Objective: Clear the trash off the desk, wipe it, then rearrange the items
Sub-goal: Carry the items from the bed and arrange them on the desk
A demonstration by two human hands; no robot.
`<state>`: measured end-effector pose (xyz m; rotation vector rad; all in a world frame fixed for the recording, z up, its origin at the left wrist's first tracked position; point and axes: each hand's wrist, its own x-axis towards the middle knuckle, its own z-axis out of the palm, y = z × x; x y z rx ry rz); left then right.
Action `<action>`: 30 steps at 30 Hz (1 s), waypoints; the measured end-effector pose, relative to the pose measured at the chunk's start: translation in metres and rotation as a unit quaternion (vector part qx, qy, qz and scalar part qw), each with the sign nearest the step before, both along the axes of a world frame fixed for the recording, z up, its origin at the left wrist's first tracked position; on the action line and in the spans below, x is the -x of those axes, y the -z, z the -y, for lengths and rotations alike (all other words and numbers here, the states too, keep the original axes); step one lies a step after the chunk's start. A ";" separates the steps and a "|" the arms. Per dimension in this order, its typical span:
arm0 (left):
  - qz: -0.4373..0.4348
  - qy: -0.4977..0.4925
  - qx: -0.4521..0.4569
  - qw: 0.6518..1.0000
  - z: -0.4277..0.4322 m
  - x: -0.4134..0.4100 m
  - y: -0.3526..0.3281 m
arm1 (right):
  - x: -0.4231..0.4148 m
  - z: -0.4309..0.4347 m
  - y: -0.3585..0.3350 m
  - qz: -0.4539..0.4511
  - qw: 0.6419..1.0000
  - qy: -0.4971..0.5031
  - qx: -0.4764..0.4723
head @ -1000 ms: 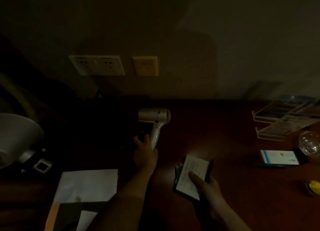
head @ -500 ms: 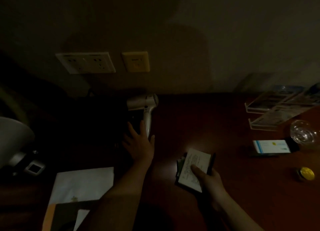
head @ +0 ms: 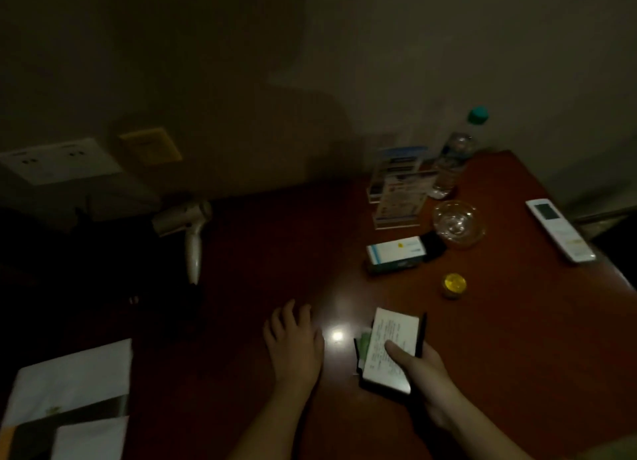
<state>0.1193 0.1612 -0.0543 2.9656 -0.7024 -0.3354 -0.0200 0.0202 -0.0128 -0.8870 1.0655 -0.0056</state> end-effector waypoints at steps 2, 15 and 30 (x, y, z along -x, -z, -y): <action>-0.017 0.003 0.000 1.000 0.030 0.028 -0.003 | 0.031 0.032 0.006 -0.016 1.000 -0.016 0.017; -0.060 -0.080 -0.020 0.995 0.144 0.118 -0.007 | 0.097 0.166 0.030 -0.099 0.911 -0.285 0.281; -0.038 -0.025 0.063 0.997 0.188 -0.002 -0.027 | 0.070 0.159 0.014 -0.027 0.990 -0.081 0.109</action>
